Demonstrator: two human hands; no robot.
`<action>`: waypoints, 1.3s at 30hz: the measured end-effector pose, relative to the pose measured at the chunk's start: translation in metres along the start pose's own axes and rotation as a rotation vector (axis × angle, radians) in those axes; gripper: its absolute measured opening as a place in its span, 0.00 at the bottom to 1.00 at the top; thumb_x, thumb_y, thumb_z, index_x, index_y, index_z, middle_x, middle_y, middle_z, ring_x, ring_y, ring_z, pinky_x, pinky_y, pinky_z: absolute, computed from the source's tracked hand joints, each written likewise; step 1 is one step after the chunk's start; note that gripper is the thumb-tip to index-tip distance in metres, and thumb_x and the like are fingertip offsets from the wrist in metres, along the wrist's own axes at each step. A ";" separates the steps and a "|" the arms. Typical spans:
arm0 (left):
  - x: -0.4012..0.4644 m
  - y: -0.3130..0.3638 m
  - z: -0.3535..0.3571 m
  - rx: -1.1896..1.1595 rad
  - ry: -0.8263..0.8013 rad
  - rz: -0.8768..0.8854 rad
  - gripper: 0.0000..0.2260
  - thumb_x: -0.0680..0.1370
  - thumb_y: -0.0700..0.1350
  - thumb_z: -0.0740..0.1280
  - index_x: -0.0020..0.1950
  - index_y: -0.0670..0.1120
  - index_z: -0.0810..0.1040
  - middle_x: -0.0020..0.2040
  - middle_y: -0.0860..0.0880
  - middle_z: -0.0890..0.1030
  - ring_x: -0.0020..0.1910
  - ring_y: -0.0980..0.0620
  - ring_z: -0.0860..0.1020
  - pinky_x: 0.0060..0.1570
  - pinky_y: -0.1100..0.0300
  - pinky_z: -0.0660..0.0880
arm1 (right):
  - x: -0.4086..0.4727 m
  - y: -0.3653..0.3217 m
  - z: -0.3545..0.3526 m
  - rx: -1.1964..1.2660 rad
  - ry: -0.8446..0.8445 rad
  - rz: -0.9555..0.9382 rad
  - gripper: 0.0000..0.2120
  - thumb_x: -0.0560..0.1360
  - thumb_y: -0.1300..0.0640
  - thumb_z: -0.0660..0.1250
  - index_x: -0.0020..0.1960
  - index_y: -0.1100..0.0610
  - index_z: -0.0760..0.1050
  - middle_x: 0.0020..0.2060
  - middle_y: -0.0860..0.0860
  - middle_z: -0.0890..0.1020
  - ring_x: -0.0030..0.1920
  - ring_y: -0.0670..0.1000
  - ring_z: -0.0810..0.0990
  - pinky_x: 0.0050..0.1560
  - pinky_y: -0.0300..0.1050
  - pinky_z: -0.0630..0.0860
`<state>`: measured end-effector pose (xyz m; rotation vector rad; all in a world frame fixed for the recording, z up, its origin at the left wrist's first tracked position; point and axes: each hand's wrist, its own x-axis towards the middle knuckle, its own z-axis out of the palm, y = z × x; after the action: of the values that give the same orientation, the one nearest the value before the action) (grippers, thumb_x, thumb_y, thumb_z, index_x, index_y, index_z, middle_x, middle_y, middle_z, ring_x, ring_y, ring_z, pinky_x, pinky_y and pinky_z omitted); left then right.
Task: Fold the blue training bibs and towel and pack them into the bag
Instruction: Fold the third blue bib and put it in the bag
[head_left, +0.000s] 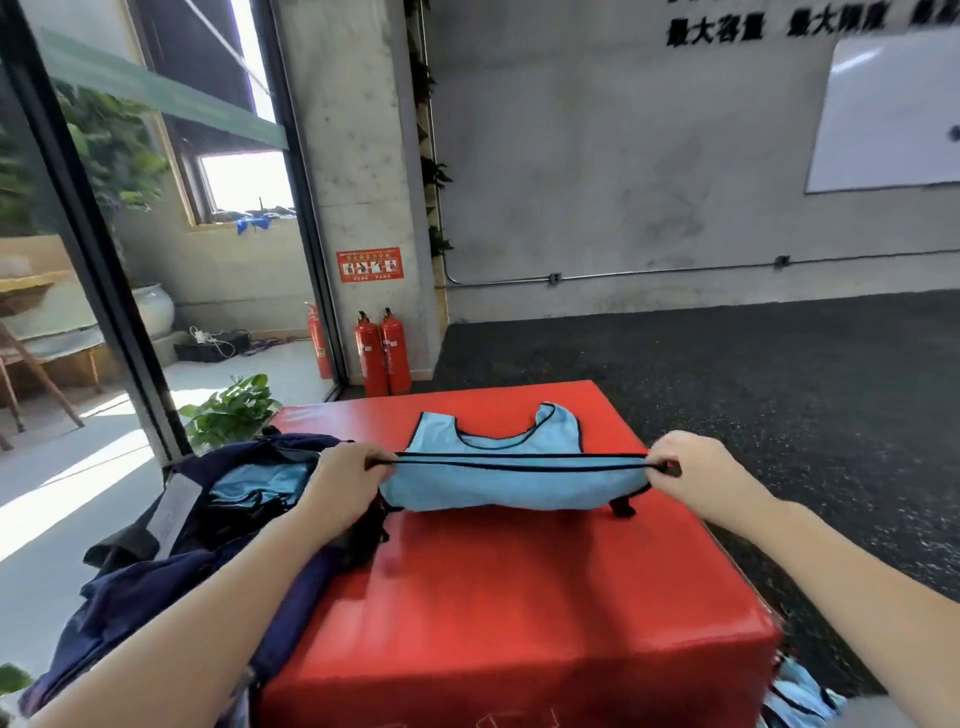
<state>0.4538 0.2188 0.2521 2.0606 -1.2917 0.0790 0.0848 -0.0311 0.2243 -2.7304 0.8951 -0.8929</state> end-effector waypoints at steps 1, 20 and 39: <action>0.010 0.011 -0.013 -0.013 0.036 0.005 0.06 0.76 0.37 0.72 0.50 0.45 0.87 0.45 0.50 0.86 0.49 0.49 0.82 0.54 0.58 0.73 | 0.012 -0.007 -0.015 0.032 0.059 0.040 0.05 0.69 0.64 0.76 0.42 0.57 0.84 0.40 0.48 0.82 0.42 0.48 0.80 0.46 0.40 0.71; 0.077 0.198 -0.296 -0.176 0.353 0.155 0.07 0.75 0.47 0.76 0.43 0.43 0.87 0.36 0.48 0.83 0.34 0.52 0.75 0.37 0.59 0.72 | 0.121 -0.132 -0.306 0.461 0.415 0.131 0.09 0.78 0.55 0.72 0.56 0.58 0.84 0.44 0.46 0.84 0.46 0.42 0.80 0.50 0.40 0.73; 0.125 0.083 -0.183 -0.196 0.051 -0.028 0.05 0.71 0.36 0.77 0.43 0.46 0.86 0.42 0.46 0.85 0.42 0.49 0.81 0.45 0.59 0.76 | 0.128 -0.090 -0.177 0.260 0.149 0.253 0.10 0.68 0.47 0.80 0.38 0.51 0.82 0.36 0.45 0.84 0.41 0.45 0.80 0.38 0.41 0.70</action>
<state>0.5033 0.2073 0.4835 1.8968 -1.1906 -0.0077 0.1105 -0.0214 0.4588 -2.2964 1.0409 -1.0853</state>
